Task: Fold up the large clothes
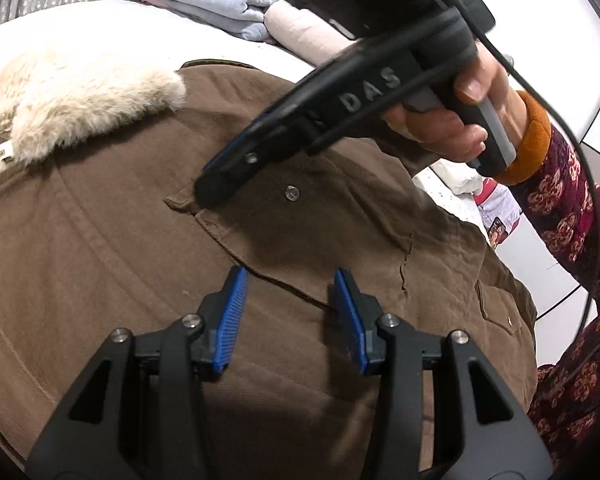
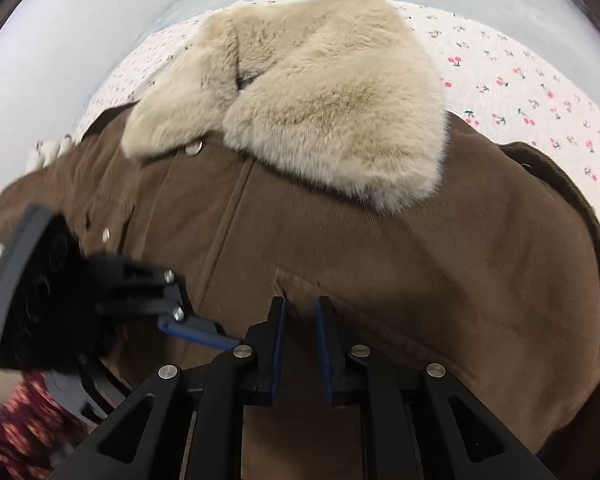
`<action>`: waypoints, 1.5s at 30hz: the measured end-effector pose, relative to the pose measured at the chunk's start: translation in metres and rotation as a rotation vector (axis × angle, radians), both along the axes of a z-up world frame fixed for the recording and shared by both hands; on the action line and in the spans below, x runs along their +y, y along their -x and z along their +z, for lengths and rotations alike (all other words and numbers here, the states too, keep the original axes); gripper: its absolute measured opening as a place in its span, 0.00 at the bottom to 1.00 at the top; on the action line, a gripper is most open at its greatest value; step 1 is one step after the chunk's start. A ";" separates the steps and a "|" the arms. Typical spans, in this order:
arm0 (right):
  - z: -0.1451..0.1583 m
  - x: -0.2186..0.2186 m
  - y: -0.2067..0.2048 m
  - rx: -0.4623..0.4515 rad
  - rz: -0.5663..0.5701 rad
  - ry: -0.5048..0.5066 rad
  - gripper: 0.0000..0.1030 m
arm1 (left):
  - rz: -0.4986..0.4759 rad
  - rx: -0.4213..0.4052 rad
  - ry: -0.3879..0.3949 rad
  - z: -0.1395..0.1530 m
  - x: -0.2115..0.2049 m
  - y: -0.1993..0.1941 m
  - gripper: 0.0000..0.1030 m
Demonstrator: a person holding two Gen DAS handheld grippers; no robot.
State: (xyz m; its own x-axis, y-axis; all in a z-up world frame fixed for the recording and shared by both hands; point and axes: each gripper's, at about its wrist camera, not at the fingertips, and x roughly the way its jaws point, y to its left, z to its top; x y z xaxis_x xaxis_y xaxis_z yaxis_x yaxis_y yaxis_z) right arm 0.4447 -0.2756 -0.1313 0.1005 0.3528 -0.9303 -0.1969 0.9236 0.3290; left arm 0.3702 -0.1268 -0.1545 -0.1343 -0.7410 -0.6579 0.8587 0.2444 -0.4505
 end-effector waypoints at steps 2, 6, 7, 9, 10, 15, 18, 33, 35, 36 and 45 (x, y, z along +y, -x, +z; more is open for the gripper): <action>-0.003 0.009 -0.001 0.026 0.009 0.010 0.17 | -0.001 0.000 0.001 0.001 0.000 0.004 0.46; -0.005 0.030 -0.004 0.014 0.029 0.133 0.10 | -0.001 0.011 0.010 0.001 0.000 0.002 0.46; -0.002 0.036 -0.004 -0.005 0.030 0.171 0.07 | -0.001 0.012 0.013 0.001 0.000 0.002 0.46; 0.003 0.050 -0.002 -0.049 0.067 0.269 0.06 | 0.000 0.019 0.020 0.002 0.005 -0.003 0.46; 0.005 0.055 -0.002 -0.066 0.077 0.320 0.05 | 0.001 0.022 0.022 0.003 0.007 -0.005 0.46; 0.030 0.054 -0.021 -0.213 -0.007 0.512 0.00 | 0.000 0.031 0.023 0.000 0.011 -0.008 0.46; 0.042 0.046 -0.024 -0.167 -0.011 0.396 0.01 | 0.000 0.039 0.026 -0.001 0.011 -0.008 0.46; 0.013 0.041 -0.001 -0.070 0.042 0.379 0.04 | 0.002 0.052 0.033 0.002 0.011 -0.009 0.46; 0.024 0.039 -0.012 -0.096 -0.021 0.332 0.04 | 0.006 0.053 0.038 0.002 0.012 -0.010 0.46; 0.028 0.038 -0.017 -0.102 -0.029 0.321 0.04 | 0.007 0.057 0.041 0.002 0.013 -0.010 0.46; 0.044 0.019 0.006 -0.090 -0.068 0.233 0.44 | 0.007 0.063 0.039 0.003 0.012 -0.010 0.46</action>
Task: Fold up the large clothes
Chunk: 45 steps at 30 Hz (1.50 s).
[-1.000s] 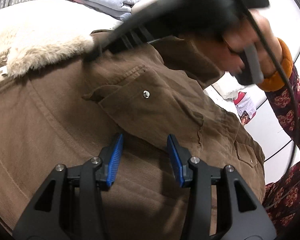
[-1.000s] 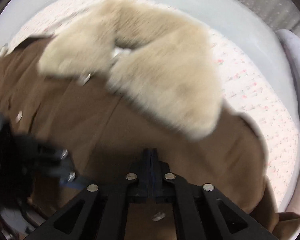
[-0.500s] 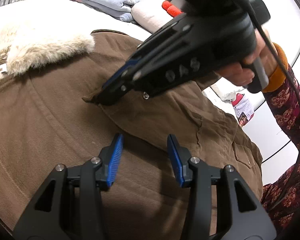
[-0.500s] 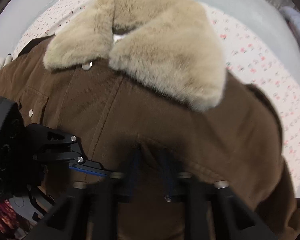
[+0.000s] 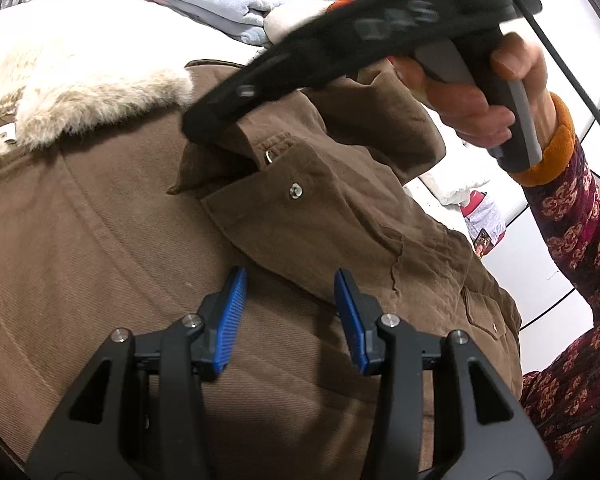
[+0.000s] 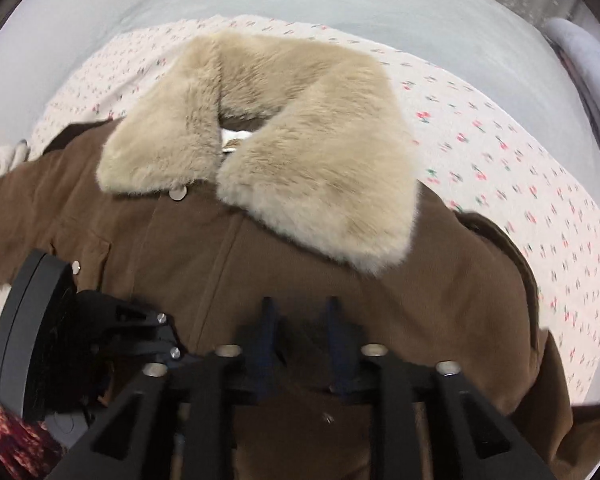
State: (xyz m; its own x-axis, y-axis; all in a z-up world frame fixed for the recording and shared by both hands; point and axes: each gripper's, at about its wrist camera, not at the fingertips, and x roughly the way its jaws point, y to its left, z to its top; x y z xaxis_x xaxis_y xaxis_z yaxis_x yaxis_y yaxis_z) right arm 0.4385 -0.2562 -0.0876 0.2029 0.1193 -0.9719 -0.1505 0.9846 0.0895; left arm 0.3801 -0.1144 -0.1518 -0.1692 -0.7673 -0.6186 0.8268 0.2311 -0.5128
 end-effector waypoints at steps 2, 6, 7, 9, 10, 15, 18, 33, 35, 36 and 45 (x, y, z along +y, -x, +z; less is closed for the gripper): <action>-0.001 -0.006 0.006 0.008 0.006 -0.020 0.46 | 0.000 0.001 0.000 0.000 0.000 0.000 0.46; -0.024 0.000 0.011 0.046 0.046 0.047 0.28 | 0.000 0.002 0.000 0.000 0.000 0.000 0.46; -0.030 0.001 0.009 0.057 0.052 0.096 0.15 | 0.000 0.002 0.000 0.000 0.000 0.000 0.46; -0.026 -0.008 0.001 0.009 0.032 0.160 0.09 | 0.000 0.002 0.001 0.000 -0.001 0.000 0.46; -0.017 -0.020 -0.007 -0.029 -0.021 0.164 0.09 | 0.000 0.004 0.002 -0.001 0.000 0.000 0.46; 0.012 -0.042 -0.007 -0.079 -0.086 0.061 0.10 | 0.000 0.011 0.003 -0.001 -0.002 0.000 0.46; 0.002 -0.032 0.009 -0.026 -0.033 -0.004 0.34 | 0.001 0.011 0.004 -0.002 -0.001 -0.001 0.46; -0.001 -0.004 0.023 -0.074 0.081 0.152 0.06 | 0.000 0.012 0.003 -0.002 0.000 -0.002 0.46; 0.010 0.004 0.037 -0.114 0.101 0.128 0.06 | 0.001 0.014 0.004 -0.002 0.000 -0.002 0.46; 0.015 0.006 0.050 -0.131 0.128 0.111 0.06 | 0.001 0.015 0.005 -0.002 0.000 -0.002 0.46; -0.059 -0.001 0.136 0.017 0.064 -0.061 0.08 | 0.146 0.046 0.009 0.018 0.009 -0.021 0.46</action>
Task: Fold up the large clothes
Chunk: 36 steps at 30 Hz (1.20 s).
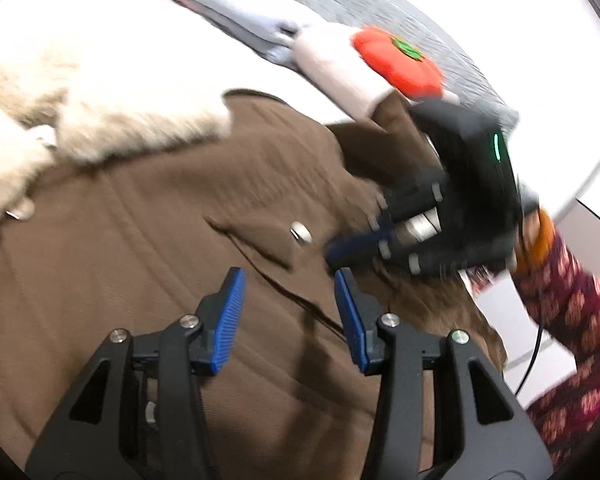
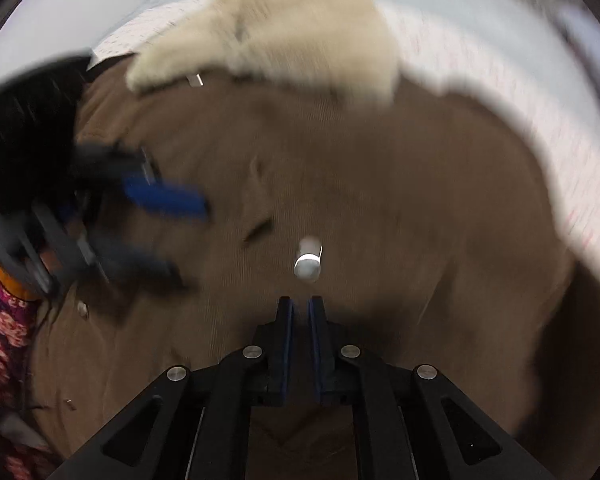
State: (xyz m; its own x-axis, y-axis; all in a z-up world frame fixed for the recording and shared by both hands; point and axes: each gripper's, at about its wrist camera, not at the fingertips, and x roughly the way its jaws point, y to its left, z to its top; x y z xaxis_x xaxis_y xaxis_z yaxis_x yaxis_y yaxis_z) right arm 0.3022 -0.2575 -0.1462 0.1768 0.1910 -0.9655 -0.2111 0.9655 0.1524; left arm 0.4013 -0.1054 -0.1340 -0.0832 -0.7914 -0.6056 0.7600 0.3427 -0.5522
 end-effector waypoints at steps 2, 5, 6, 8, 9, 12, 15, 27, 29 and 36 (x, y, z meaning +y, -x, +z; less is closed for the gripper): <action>0.007 -0.005 0.011 -0.022 0.003 -0.042 0.11 | 0.051 -0.053 -0.056 0.012 -0.009 -0.003 0.46; 0.036 -0.019 0.020 -0.128 -0.040 -0.132 0.11 | 0.113 -0.154 -0.141 0.030 -0.034 -0.005 0.46; 0.047 -0.025 0.022 -0.184 -0.075 -0.161 0.11 | 0.123 -0.176 -0.155 0.035 -0.045 -0.004 0.46; 0.059 -0.036 0.023 -0.279 -0.154 -0.219 0.11 | 0.117 -0.203 -0.168 0.038 -0.070 0.000 0.45; 0.059 -0.035 0.020 -0.296 -0.177 -0.217 0.11 | 0.107 -0.223 -0.189 0.035 -0.082 0.004 0.40; 0.031 -0.031 0.019 -0.253 -0.230 -0.184 0.11 | 0.123 -0.274 -0.432 0.001 -0.106 0.013 0.01; 0.001 -0.022 0.021 -0.201 -0.248 -0.119 0.06 | 0.187 -0.250 -0.392 -0.006 -0.083 0.020 0.01; 0.038 -0.081 0.051 -0.330 -0.341 -0.241 0.48 | 0.322 -0.097 -0.371 0.000 -0.027 0.051 0.12; 0.065 -0.102 0.074 -0.414 -0.394 -0.271 0.70 | 0.335 -0.082 -0.357 0.005 -0.021 0.058 0.23; 0.094 -0.196 0.159 -0.505 -0.621 -0.325 0.81 | 0.408 -0.171 -0.419 0.029 -0.010 0.101 0.63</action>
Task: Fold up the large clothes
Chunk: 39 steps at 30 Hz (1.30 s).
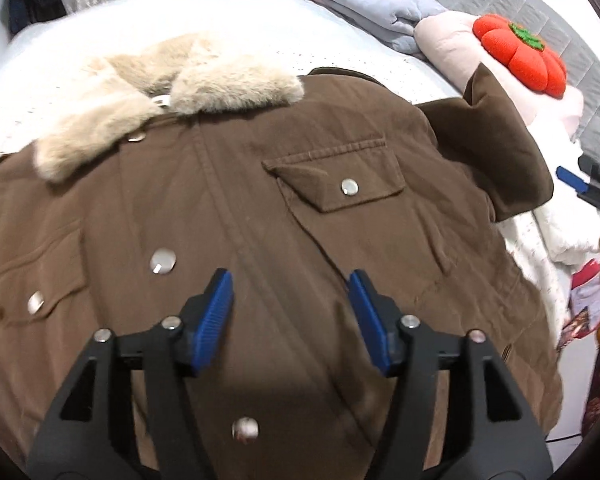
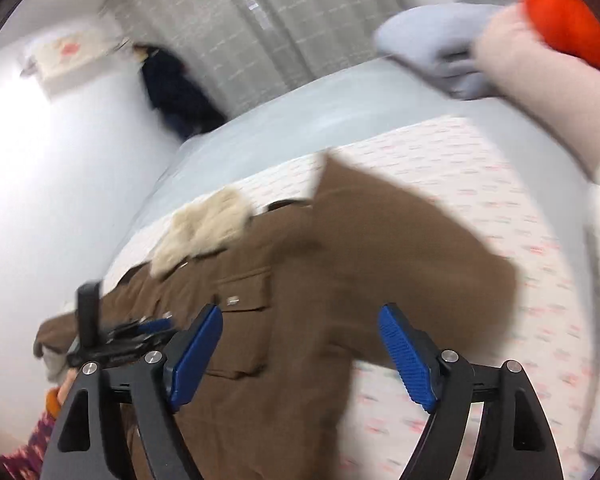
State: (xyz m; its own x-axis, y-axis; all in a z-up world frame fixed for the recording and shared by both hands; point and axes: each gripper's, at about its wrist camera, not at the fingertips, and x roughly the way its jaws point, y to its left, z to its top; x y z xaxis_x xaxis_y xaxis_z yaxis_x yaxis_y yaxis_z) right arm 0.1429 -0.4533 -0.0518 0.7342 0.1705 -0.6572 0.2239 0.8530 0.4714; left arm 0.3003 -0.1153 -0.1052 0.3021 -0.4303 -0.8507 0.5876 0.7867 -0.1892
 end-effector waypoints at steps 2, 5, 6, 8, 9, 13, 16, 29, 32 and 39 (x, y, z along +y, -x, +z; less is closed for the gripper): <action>-0.004 -0.027 0.019 -0.004 -0.061 -0.057 0.82 | 0.023 -0.018 -0.032 0.004 0.002 0.010 0.67; -0.017 -0.064 0.042 -0.016 -0.138 -0.168 0.83 | 0.060 -0.032 -0.052 0.008 0.008 0.026 0.71; -0.026 -0.073 0.047 -0.018 -0.155 -0.212 0.83 | 0.077 -0.028 -0.052 0.010 0.012 0.031 0.72; -0.044 -0.089 0.052 -0.024 -0.165 -0.319 0.83 | 0.103 -0.015 -0.042 0.014 0.019 0.038 0.72; -0.054 -0.095 0.051 -0.028 -0.164 -0.377 0.83 | 0.113 -0.008 -0.031 0.016 0.023 0.042 0.72; -0.084 -0.107 0.041 -0.062 -0.172 -0.546 0.83 | 0.142 -0.011 0.001 0.024 0.037 0.054 0.72; -0.100 -0.115 0.027 -0.135 -0.181 -0.682 0.83 | 0.176 -0.031 0.001 0.028 0.049 0.060 0.72; -0.076 -0.136 0.003 -0.346 -0.334 -0.751 0.11 | 0.361 -0.014 0.018 0.020 0.126 0.074 0.72; -0.015 -0.120 0.007 -0.401 -0.332 -0.554 0.08 | 0.392 -0.033 0.024 0.023 0.140 0.072 0.72; 0.113 -0.027 -0.018 -0.471 -0.204 -0.120 0.08 | 0.444 -0.061 0.051 0.027 0.155 0.063 0.72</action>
State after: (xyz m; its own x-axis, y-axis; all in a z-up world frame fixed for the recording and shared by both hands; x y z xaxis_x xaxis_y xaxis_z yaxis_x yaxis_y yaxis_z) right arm 0.1612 -0.4806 0.0616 0.9713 0.0471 -0.2331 0.1203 0.7481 0.6526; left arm 0.2369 0.0394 -0.0787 0.5160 -0.2883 -0.8066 0.2063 0.9558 -0.2096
